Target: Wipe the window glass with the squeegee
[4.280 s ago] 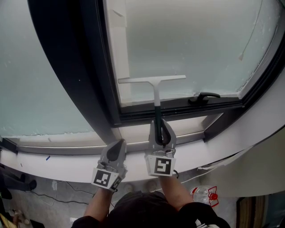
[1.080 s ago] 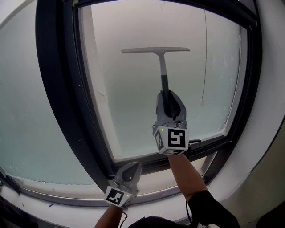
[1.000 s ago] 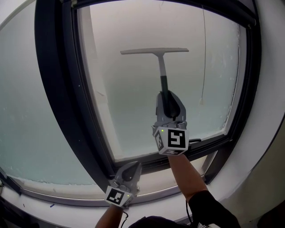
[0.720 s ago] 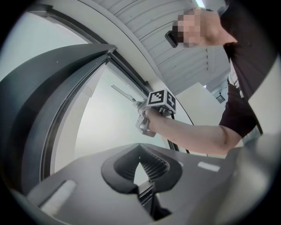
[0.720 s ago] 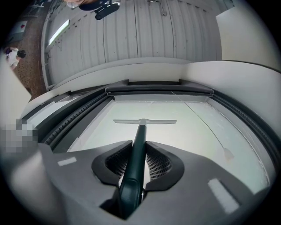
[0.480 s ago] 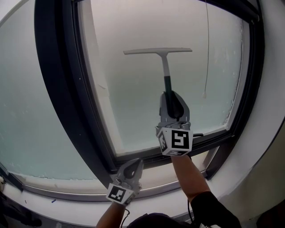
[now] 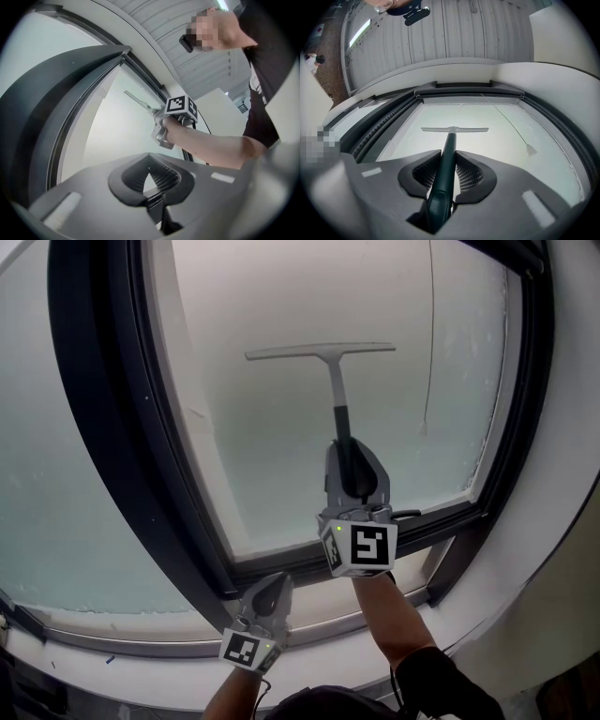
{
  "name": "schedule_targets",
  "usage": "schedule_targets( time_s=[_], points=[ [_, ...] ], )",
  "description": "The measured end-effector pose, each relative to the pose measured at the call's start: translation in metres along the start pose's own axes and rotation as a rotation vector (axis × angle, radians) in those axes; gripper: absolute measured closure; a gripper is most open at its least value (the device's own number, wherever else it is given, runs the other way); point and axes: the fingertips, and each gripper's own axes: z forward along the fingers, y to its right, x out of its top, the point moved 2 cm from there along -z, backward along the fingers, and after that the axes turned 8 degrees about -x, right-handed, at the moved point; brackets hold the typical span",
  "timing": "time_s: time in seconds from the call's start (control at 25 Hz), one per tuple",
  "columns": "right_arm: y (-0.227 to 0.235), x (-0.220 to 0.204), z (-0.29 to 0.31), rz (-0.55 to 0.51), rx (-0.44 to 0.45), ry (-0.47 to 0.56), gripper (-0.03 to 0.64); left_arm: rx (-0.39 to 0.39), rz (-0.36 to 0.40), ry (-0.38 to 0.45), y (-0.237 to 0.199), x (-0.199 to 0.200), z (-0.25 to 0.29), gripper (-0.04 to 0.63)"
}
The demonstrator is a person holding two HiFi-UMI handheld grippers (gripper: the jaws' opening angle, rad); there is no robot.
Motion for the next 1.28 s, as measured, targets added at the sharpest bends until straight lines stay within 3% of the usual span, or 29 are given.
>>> schedule_targets(
  time_s=[1.28],
  points=[
    [0.004,-0.034,-0.045,0.015,-0.013,-0.091,0.522,0.054,-0.095,-0.051,0.006,-0.027,-0.016,0.597]
  ],
)
